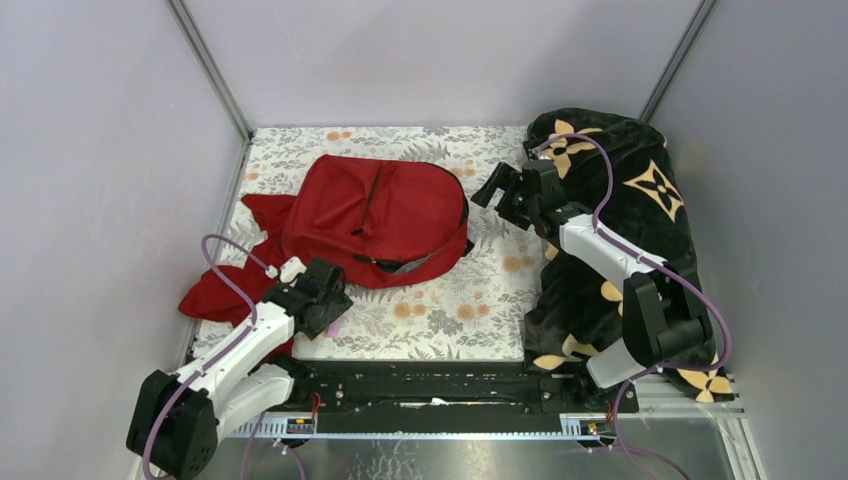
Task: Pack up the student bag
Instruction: Pick up the stationery from the center of the board.
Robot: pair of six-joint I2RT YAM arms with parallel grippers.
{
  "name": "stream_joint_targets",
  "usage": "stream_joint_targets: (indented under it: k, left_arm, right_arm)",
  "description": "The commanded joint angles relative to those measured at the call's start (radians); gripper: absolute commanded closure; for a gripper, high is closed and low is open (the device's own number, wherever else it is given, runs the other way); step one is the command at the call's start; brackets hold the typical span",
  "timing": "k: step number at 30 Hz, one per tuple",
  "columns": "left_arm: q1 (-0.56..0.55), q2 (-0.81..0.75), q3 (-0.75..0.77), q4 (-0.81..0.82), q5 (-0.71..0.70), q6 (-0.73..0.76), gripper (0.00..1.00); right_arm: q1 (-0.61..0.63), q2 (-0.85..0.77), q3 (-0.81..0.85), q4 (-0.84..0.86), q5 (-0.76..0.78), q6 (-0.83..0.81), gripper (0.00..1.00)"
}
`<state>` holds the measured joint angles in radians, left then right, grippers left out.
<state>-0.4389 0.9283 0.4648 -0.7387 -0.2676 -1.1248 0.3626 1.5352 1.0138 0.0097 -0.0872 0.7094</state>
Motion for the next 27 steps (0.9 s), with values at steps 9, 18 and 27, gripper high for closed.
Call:
stream_joint_targets:
  k: [9,18,27]
  left_arm:
    - [-0.082,0.212,0.018,0.08,-0.141,-0.011,0.39]
    - [-0.109,0.203,0.094,0.032,-0.162,-0.025,0.94]
    - [-0.116,-0.095,0.284,0.049,-0.094,0.315,1.0]
  right_arm:
    - [0.002,-0.011,-0.018,0.041,0.003,0.027,0.01]
    - [0.002,-0.007,-0.015,0.05,-0.019,0.026,0.0]
    - [0.002,-0.047,0.024,0.012,-0.072,-0.026,0.0]
